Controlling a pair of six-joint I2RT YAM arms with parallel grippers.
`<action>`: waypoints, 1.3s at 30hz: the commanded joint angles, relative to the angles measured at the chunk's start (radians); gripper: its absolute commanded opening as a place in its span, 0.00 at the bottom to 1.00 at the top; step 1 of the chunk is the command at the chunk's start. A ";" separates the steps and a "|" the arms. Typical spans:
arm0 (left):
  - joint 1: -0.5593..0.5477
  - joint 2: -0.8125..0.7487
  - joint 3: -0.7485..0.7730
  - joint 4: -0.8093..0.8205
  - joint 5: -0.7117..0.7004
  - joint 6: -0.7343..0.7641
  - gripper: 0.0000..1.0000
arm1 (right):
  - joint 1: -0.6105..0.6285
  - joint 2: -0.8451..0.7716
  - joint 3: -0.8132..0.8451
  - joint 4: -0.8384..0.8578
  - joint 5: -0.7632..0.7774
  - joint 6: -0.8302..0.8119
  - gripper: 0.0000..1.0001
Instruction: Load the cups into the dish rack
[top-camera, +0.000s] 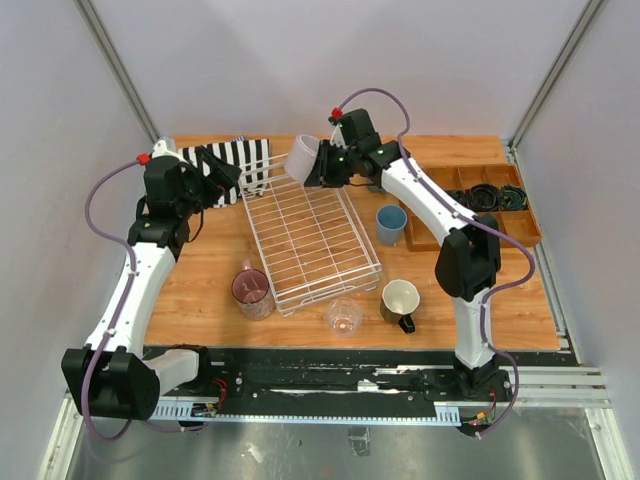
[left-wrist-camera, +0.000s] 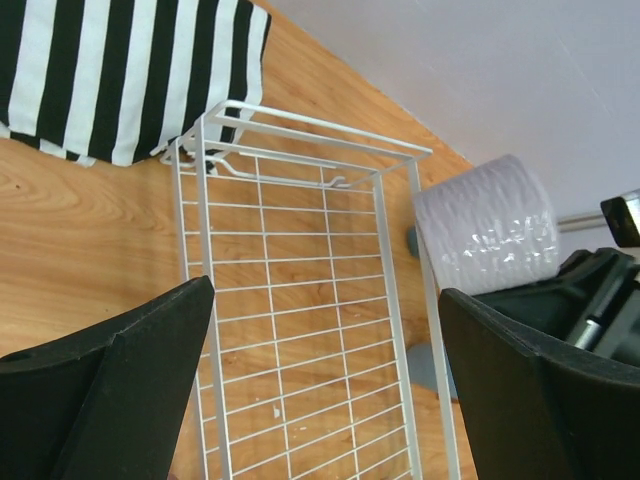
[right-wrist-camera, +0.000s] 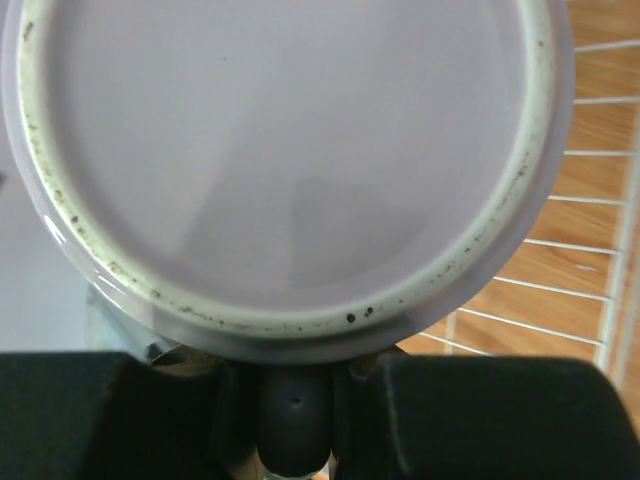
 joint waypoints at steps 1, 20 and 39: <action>0.002 -0.039 -0.031 -0.028 -0.019 0.011 1.00 | 0.071 0.020 0.077 -0.067 0.261 -0.107 0.01; 0.010 -0.040 -0.067 -0.054 -0.047 0.074 1.00 | 0.161 0.218 0.198 -0.103 0.805 -0.046 0.01; 0.024 0.002 -0.079 -0.053 -0.048 0.093 1.00 | 0.101 0.368 0.331 -0.082 0.718 -0.021 0.01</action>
